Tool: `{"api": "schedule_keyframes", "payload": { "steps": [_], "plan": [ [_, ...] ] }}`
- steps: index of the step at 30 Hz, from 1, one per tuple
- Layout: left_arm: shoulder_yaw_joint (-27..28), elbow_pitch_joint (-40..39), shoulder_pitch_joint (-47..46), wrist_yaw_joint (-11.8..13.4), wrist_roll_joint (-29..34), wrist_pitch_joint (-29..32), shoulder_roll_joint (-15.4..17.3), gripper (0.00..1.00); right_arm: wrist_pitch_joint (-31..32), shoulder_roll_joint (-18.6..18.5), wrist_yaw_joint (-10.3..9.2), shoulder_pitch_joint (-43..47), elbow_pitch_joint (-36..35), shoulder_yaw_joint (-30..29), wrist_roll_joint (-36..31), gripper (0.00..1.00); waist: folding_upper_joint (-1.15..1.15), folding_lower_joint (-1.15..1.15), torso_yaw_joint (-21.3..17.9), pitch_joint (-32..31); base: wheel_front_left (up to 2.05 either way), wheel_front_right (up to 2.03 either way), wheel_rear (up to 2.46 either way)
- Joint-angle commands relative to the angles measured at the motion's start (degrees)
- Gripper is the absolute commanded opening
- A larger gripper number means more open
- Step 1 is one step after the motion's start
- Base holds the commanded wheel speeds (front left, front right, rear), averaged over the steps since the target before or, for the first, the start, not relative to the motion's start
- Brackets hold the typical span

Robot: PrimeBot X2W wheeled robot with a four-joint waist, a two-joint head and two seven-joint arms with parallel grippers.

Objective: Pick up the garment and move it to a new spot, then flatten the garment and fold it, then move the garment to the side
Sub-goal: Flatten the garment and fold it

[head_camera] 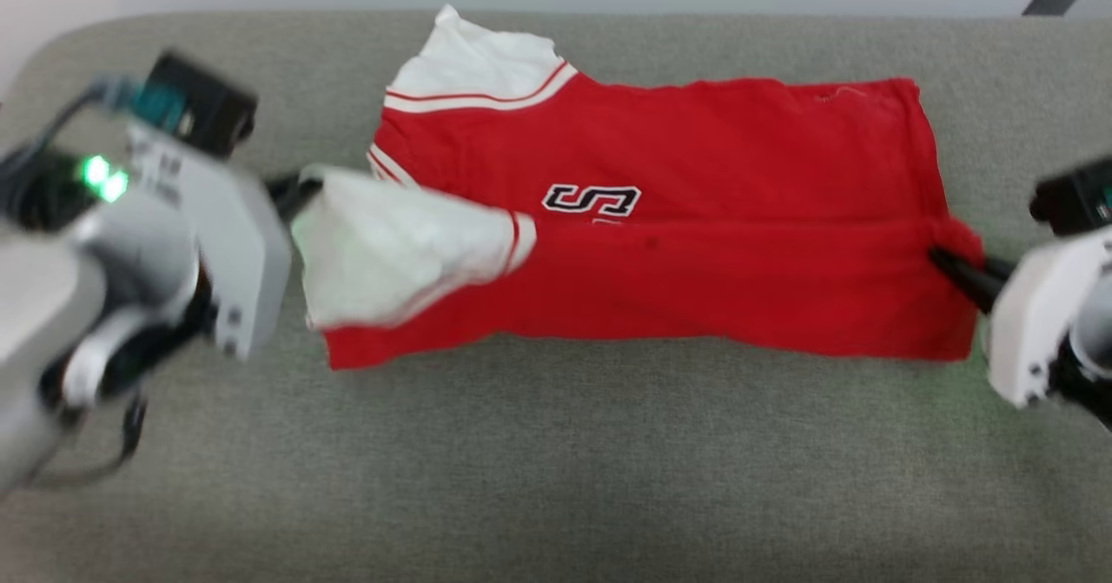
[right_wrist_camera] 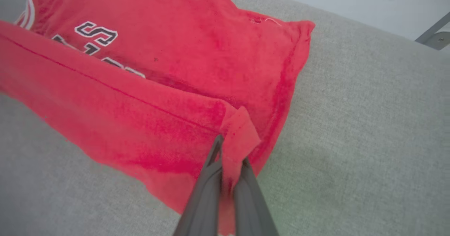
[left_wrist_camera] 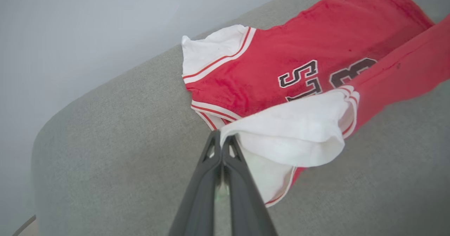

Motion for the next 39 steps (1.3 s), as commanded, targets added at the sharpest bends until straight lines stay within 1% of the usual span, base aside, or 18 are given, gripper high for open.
{"api": "schedule_keyframes", "payload": {
  "steps": [1,2,3,5,7,10,14,18,19,21,22,23,24,25,26,33,36,39],
  "plan": [
    [-0.1,6.6,-3.0,-3.1,1.4,0.1,-3.7,0.0,-0.9,1.7,-0.09,-3.4,2.8,1.5,-1.7,0.0,0.0,0.0,-1.2,1.8,0.0,0.0,0.0],
    [-0.3,10.0,-4.0,-4.6,1.5,-0.1,-5.6,0.0,-1.6,2.4,-0.09,-5.0,4.3,2.2,-2.6,0.0,0.0,0.0,-1.4,2.1,0.0,0.0,0.0],
    [-0.3,10.0,-4.0,-4.6,1.5,-0.1,-5.6,0.0,-1.6,2.4,-0.09,-5.0,4.3,2.2,-2.6,0.0,0.0,0.0,-1.4,2.1,0.0,0.0,0.0],
    [-0.8,16.7,-5.9,-7.2,2.3,-0.3,-8.8,0.0,-2.3,3.9,-0.09,-7.9,7.6,3.9,-3.5,0.0,0.0,0.0,-1.8,3.0,0.0,0.0,0.0],
    [-1.3,22.9,-6.9,-9.4,1.8,-0.3,-11.9,0.0,-3.2,5.2,-0.09,-10.6,10.8,5.6,-4.1,0.0,0.0,0.0,-2.3,3.8,0.0,0.0,0.0],
    [-2.1,31.2,-8.4,-12.2,2.2,-0.6,-15.8,0.0,-4.8,6.8,-0.09,-14.2,15.6,8.4,-4.6,0.0,0.0,0.0,-2.8,4.9,0.0,0.0,0.0],
    [-2.9,40.6,-8.1,-14.9,1.0,-0.3,-20.6,0.0,-7.0,8.3,-0.09,-17.8,21.2,12.0,-3.6,0.0,0.0,0.0,-3.2,5.9,0.0,0.0,0.0],
    [-3.7,48.1,-7.3,-16.7,0.0,-0.1,-24.3,0.0,-8.5,9.4,-0.09,-20.4,24.9,15.1,-2.3,0.0,0.0,0.0,-3.5,6.3,0.0,0.0,0.0],
    [-3.9,49.7,-7.1,-17.0,-0.3,0.2,-25.1,0.12,-8.8,9.6,-0.09,-20.9,25.7,15.8,-2.0,0.0,0.0,0.0,-3.6,6.3,0.0,0.0,0.0],
    [-4.0,52.5,-6.8,-17.7,-1.2,1.0,-26.5,0.29,-9.1,9.9,-0.09,-21.8,27.3,16.9,-0.8,0.0,0.0,0.0,-3.6,6.2,0.0,0.0,0.0],
    [-4.1,53.8,-6.9,-17.8,-1.5,1.2,-27.0,0.42,-9.5,9.8,-0.09,-22.3,27.8,17.4,-0.3,0.13,0.0,0.0,-3.6,6.2,0.0,0.0,0.0],
    [-4.1,54.6,-7.2,-18.1,-1.6,1.2,-27.6,0.63,-9.8,9.5,-0.09,-22.6,28.3,17.9,0.0,0.29,0.0,0.0,-3.6,6.0,0.0,0.0,0.0],
    [-3.9,55.4,-7.7,-18.3,-2.0,0.8,-28.0,1.0,-10.2,9.4,-0.09,-22.9,28.8,18.3,0.6,0.46,0.0,0.0,-3.5,5.9,0.0,0.0,0.0],
    [-3.7,56.1,-8.1,-18.4,-2.1,0.5,-28.2,1.0,-10.8,9.2,-0.09,-23.2,29.0,18.6,1.1,0.76,0.0,0.0,-3.4,5.6,0.0,0.0,0.0],
    [-3.8,56.7,-8.6,-18.6,-2.0,0.5,-28.4,1.0,-11.4,9.0,-0.09,-23.4,29.1,19.1,1.2,1.0,0.0,0.0,-3.3,5.2,0.0,0.0,0.0],
    [-4.4,57.0,-9.7,-19.0,-2.8,2.3,-28.5,1.0,-16.9,6.8,-0.09,-21.9,28.1,19.3,3.0,1.0,0.0,0.0,-1.9,1.8,0.0,0.0,0.0],
    [-4.5,55.9,-9.2,-19.1,-3.6,3.6,-28.4,1.0,-20.5,5.6,-0.09,-20.3,27.0,17.6,2.3,1.0,0.0,0.0,-1.1,0.2,0.0,0.0,0.0],
    [-4.3,54.4,-7.8,-18.1,-5.2,6.4,-28.2,1.0,-24.7,5.1,-0.09,-18.0,25.6,14.6,1.5,1.0,0.0,0.0,-0.6,-1.1,0.0,0.0,0.0]
  ]
}}
